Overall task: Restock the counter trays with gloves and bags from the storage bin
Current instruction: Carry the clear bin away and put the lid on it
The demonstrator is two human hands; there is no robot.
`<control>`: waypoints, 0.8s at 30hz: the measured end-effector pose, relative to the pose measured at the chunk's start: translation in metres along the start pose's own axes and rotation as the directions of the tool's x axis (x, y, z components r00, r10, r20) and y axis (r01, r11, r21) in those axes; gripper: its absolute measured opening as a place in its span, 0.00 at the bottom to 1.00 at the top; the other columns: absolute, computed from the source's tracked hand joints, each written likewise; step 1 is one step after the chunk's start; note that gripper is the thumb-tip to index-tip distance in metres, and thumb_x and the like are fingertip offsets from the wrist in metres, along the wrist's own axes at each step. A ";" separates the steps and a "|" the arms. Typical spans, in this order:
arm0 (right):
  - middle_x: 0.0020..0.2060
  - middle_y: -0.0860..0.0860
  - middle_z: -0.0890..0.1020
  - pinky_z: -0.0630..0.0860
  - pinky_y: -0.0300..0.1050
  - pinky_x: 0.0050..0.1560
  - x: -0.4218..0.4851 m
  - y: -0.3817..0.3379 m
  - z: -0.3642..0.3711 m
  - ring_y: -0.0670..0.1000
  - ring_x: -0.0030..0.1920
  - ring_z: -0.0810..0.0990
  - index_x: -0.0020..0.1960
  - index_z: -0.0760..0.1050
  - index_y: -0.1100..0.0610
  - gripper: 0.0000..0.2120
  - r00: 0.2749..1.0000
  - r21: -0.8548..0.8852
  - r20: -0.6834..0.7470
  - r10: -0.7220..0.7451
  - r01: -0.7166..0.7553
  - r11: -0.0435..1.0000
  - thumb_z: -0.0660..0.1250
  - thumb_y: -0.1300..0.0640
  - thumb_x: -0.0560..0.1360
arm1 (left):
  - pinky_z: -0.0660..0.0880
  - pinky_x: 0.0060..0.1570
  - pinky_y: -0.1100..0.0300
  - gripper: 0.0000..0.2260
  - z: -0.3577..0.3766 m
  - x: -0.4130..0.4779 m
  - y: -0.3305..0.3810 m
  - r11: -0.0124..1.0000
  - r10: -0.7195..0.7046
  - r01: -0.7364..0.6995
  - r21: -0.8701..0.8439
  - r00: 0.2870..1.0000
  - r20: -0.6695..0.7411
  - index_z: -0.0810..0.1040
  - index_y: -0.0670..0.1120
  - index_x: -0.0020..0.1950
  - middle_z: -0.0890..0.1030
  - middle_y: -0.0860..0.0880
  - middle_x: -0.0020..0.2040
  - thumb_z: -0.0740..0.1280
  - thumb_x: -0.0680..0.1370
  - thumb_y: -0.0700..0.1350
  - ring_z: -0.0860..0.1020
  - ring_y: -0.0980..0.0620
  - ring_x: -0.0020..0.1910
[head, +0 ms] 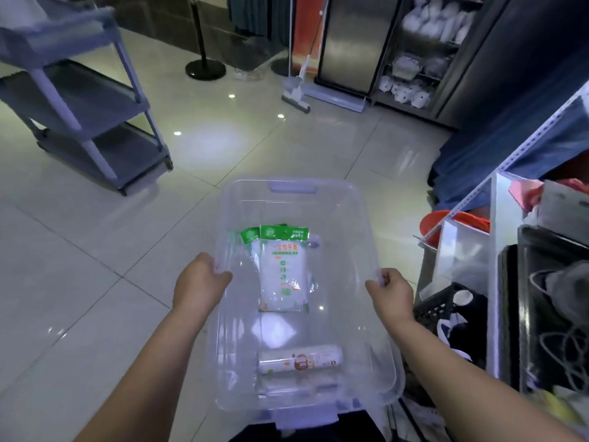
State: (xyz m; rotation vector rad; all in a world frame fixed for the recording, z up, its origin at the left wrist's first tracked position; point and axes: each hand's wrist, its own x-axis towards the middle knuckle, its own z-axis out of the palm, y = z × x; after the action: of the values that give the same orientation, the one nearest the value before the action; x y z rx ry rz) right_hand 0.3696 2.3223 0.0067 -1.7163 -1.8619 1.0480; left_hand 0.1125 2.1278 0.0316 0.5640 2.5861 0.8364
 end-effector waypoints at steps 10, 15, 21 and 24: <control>0.32 0.48 0.75 0.69 0.40 0.34 0.174 -0.012 -0.011 0.52 0.35 0.74 0.42 0.73 0.55 0.06 0.978 0.083 -0.141 0.154 -0.143 0.986 0.65 0.64 0.69 | 0.69 0.36 0.57 0.08 0.088 0.162 0.143 0.980 0.165 -0.177 0.090 0.978 0.126 0.72 0.43 0.42 0.80 0.42 0.39 0.69 0.70 0.45 0.78 0.42 0.37; 0.31 0.48 0.75 0.68 0.39 0.34 0.286 -0.008 -0.031 0.53 0.35 0.75 0.40 0.72 0.55 0.06 0.958 0.131 -0.155 0.242 -0.223 0.966 0.66 0.65 0.69 | 0.69 0.38 0.57 0.09 0.151 0.234 0.240 0.964 0.207 -0.235 0.124 0.957 0.203 0.74 0.41 0.45 0.80 0.41 0.40 0.69 0.71 0.43 0.79 0.42 0.39; 0.34 0.50 0.75 0.67 0.36 0.30 0.392 -0.001 -0.065 0.49 0.33 0.74 0.45 0.72 0.55 0.07 0.942 0.129 -0.150 0.300 -0.282 0.951 0.66 0.64 0.70 | 0.70 0.41 0.55 0.11 0.217 0.300 0.338 0.947 0.257 -0.302 0.111 0.918 0.302 0.74 0.40 0.49 0.79 0.43 0.43 0.69 0.71 0.44 0.79 0.41 0.41; 0.37 0.50 0.76 0.67 0.34 0.30 0.432 0.007 -0.073 0.47 0.35 0.74 0.48 0.72 0.54 0.08 0.920 0.138 -0.151 0.363 -0.344 0.929 0.66 0.64 0.71 | 0.71 0.42 0.55 0.11 0.249 0.331 0.373 0.938 0.258 -0.324 0.119 0.888 0.381 0.74 0.40 0.49 0.80 0.42 0.44 0.68 0.72 0.44 0.79 0.41 0.42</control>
State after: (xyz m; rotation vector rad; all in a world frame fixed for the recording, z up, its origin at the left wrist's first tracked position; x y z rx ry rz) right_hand 0.3547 2.7585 -0.0356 -2.0547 -1.3913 1.0663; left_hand 0.0389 2.6793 0.0019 1.0765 2.2769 0.5221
